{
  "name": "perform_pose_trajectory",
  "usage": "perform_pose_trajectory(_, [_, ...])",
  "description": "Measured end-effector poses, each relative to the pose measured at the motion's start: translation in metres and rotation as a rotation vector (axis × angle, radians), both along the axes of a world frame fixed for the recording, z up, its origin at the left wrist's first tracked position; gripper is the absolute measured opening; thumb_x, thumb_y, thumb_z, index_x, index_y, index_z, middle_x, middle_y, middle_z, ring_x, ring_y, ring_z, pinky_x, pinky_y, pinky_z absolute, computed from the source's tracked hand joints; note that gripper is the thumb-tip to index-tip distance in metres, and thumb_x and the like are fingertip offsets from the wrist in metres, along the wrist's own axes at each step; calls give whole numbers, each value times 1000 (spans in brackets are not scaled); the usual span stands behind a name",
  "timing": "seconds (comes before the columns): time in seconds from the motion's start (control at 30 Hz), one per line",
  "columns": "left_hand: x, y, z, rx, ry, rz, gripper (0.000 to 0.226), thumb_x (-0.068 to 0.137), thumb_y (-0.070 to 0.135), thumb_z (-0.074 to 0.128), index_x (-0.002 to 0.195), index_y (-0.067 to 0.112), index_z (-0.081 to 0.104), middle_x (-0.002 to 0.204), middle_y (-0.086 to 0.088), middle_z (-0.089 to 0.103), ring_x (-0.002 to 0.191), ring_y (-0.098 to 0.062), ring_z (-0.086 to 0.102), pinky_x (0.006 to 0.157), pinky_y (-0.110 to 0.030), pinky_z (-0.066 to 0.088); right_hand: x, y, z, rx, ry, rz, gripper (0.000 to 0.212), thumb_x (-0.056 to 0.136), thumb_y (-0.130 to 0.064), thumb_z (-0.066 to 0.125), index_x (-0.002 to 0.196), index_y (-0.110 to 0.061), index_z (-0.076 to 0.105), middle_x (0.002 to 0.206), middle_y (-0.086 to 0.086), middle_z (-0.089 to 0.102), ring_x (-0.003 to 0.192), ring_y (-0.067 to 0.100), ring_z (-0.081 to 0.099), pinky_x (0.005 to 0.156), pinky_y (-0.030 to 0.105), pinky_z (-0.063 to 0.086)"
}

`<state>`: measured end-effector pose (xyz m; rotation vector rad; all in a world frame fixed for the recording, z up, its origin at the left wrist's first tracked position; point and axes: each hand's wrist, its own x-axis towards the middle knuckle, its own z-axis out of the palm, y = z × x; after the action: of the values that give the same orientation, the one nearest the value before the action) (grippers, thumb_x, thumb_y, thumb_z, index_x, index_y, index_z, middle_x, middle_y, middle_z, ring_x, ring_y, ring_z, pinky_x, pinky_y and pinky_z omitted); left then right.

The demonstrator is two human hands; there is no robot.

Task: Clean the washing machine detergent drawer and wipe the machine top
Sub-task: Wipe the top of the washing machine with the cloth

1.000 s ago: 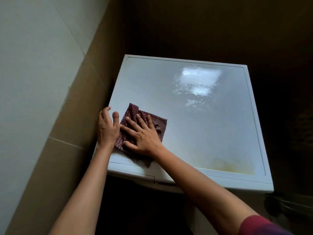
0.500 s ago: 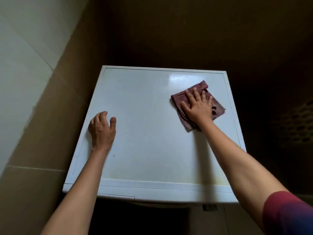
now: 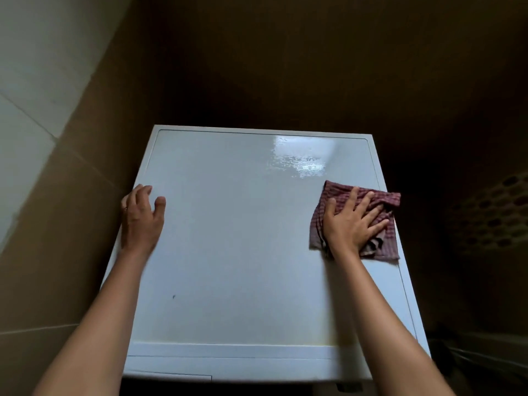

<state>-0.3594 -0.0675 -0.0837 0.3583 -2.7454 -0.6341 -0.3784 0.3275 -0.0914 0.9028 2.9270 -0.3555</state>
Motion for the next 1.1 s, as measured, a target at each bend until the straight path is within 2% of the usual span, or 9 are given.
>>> perform_pose_trajectory(0.17, [-11,-12,2,121,23,39,37,95,18,53,124,-5,54,126,-26,54,119,-40,47,102,-43,36,-82,10,7,-9,23,24,70,93,-58,28,153,-24,15,161,9,6,147,37,1,114,58,-7])
perform_pose_trajectory(0.3, [-13,-21,6,288,-7,83,37,97,14,51,131,1,53,136,-18,52,125,-30,48,104,-28,33,-134,-1,8,-11,20,52,72,92,-58,28,153,-22,15,160,10,7,147,37,0,115,56,-8])
perform_pose_trajectory(0.43, [-14,-22,6,327,-5,72,37,96,8,50,131,-2,53,137,-18,51,129,-30,46,111,-36,34,-166,-35,10,-1,21,131,74,93,-57,26,153,-18,12,160,13,6,146,37,0,116,54,-8])
perform_pose_trajectory(0.57, [-14,-24,7,387,14,82,36,96,7,50,131,0,53,136,-16,53,127,-29,49,110,-38,37,-181,-102,10,-21,14,343,74,93,-58,22,154,-18,9,161,10,3,147,35,-5,117,52,-8])
perform_pose_trajectory(0.67, [-13,-26,7,460,21,86,37,97,11,49,133,5,52,138,-13,51,126,-24,50,103,-23,35,-178,-165,10,-39,40,514,74,92,-58,24,154,-19,10,161,8,4,147,33,-5,117,52,-8])
perform_pose_trajectory(0.73, [-12,-27,6,484,24,86,41,96,21,49,135,8,50,140,-10,50,127,-20,48,100,-18,32,-171,-210,11,-55,70,636,75,92,-58,26,154,-18,11,161,9,5,147,33,-4,118,50,-8])
perform_pose_trajectory(0.8, [-12,-26,6,493,28,86,53,91,33,44,138,8,46,143,-10,47,129,-18,44,103,-20,31,-163,-253,13,-78,82,742,75,92,-57,28,154,-17,10,161,9,4,147,33,-4,118,49,-8])
perform_pose_trajectory(0.93, [-11,-24,4,540,97,109,58,91,37,39,142,8,41,148,-11,41,141,-27,32,114,-41,30,-145,-325,16,-87,63,946,74,93,-56,27,154,-18,11,161,8,4,148,31,-5,119,49,-5])
perform_pose_trajectory(1.1, [-5,-21,6,560,174,82,73,89,48,33,143,0,35,151,-16,34,144,-16,12,117,-48,23,-119,-356,14,-74,44,1106,68,96,-54,22,154,-19,9,161,6,4,148,28,-5,119,44,-7])
